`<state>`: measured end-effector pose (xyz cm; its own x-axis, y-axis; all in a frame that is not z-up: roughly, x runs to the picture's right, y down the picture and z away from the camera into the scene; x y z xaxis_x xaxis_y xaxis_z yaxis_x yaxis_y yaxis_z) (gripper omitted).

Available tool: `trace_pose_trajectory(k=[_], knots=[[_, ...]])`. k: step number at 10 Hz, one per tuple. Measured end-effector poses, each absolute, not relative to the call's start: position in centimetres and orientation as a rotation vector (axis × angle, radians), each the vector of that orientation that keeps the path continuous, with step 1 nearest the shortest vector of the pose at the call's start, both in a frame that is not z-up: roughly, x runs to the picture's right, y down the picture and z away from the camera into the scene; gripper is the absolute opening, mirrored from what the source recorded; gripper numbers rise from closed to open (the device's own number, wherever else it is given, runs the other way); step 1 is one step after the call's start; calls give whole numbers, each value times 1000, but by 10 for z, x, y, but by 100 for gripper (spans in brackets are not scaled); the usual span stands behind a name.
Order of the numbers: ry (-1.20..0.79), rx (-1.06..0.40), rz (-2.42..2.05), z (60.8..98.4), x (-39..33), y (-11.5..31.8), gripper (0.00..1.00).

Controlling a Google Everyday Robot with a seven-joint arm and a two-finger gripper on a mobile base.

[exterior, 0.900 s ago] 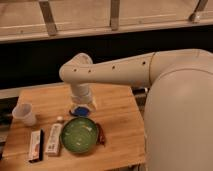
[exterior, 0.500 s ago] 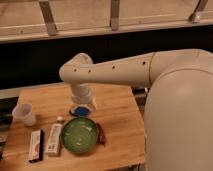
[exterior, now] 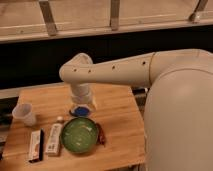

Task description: Pick up the ceramic bowl

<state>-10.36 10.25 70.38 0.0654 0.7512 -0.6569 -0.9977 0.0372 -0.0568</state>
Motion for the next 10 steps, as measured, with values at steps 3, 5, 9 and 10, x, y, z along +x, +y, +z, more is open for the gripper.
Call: trace_pose_trajectory(k=[3, 5, 9, 10], knots=[[526, -590, 1441, 704, -104, 102, 65], [526, -590, 1441, 704, -104, 102, 65], [509, -599, 1464, 700, -96, 108, 65], [503, -607, 1475, 700, -92, 111, 65]])
